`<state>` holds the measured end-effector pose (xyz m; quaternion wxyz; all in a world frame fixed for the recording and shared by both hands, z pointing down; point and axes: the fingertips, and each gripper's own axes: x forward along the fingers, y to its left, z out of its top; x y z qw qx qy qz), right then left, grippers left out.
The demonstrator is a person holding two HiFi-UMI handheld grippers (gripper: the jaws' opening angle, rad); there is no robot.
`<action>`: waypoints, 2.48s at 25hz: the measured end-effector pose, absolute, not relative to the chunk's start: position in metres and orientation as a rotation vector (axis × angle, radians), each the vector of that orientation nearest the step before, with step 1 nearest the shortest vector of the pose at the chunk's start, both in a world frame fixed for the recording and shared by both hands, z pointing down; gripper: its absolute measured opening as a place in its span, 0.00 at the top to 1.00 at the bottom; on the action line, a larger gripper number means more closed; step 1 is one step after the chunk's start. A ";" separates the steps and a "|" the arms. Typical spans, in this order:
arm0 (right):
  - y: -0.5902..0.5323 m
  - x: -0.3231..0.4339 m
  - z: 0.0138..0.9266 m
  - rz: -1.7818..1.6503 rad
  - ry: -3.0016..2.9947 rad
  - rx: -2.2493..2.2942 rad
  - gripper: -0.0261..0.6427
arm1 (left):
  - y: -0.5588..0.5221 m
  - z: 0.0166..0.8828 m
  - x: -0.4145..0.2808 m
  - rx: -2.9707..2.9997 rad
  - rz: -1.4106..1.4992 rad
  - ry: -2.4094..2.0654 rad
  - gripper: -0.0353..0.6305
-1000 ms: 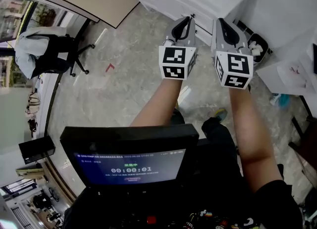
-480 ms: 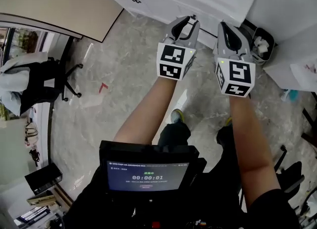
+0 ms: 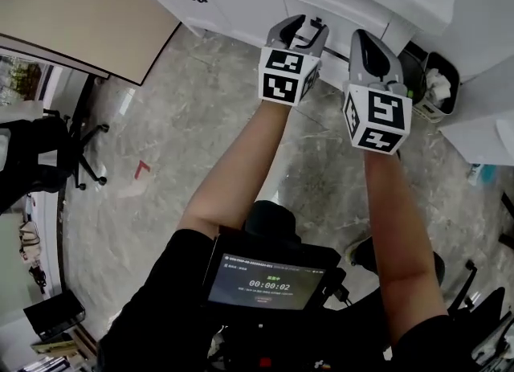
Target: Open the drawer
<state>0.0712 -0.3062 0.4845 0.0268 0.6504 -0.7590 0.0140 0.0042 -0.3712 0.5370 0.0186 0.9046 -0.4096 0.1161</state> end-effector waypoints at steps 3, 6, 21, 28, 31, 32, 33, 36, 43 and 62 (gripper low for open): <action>-0.319 0.071 0.512 -0.001 -2.351 2.013 0.93 | -0.393 0.573 0.007 2.839 0.389 -1.277 0.68; -0.328 0.071 0.532 -0.052 -2.362 2.024 0.93 | -0.411 0.595 0.010 2.862 0.374 -1.290 0.67; -0.335 0.077 0.558 -0.091 -2.345 2.073 0.93 | -0.420 0.612 0.018 2.894 0.334 -1.262 0.75; -0.332 0.074 0.559 -0.104 -2.323 2.064 0.93 | -0.415 0.610 0.016 2.868 0.338 -1.229 0.76; -0.333 0.075 0.565 -0.081 -2.300 2.085 0.93 | -0.414 0.611 0.013 2.857 0.326 -1.244 0.76; -0.333 0.075 0.566 -0.069 -2.296 2.095 0.93 | -0.412 0.611 0.013 2.852 0.320 -1.234 0.76; -0.332 0.076 0.567 -0.060 -2.293 2.102 0.93 | -0.409 0.611 0.013 2.848 0.318 -1.222 0.76; -0.323 0.074 0.566 -0.055 -2.290 2.107 0.93 | -0.403 0.610 0.011 2.845 0.321 -1.205 0.76; -0.294 0.064 0.569 -0.033 -2.314 2.105 0.93 | -0.375 0.610 -0.008 2.841 0.302 -1.208 0.76; -0.226 -0.008 0.562 -0.017 -2.428 2.039 0.93 | -0.291 0.611 -0.063 2.852 0.306 -1.162 0.76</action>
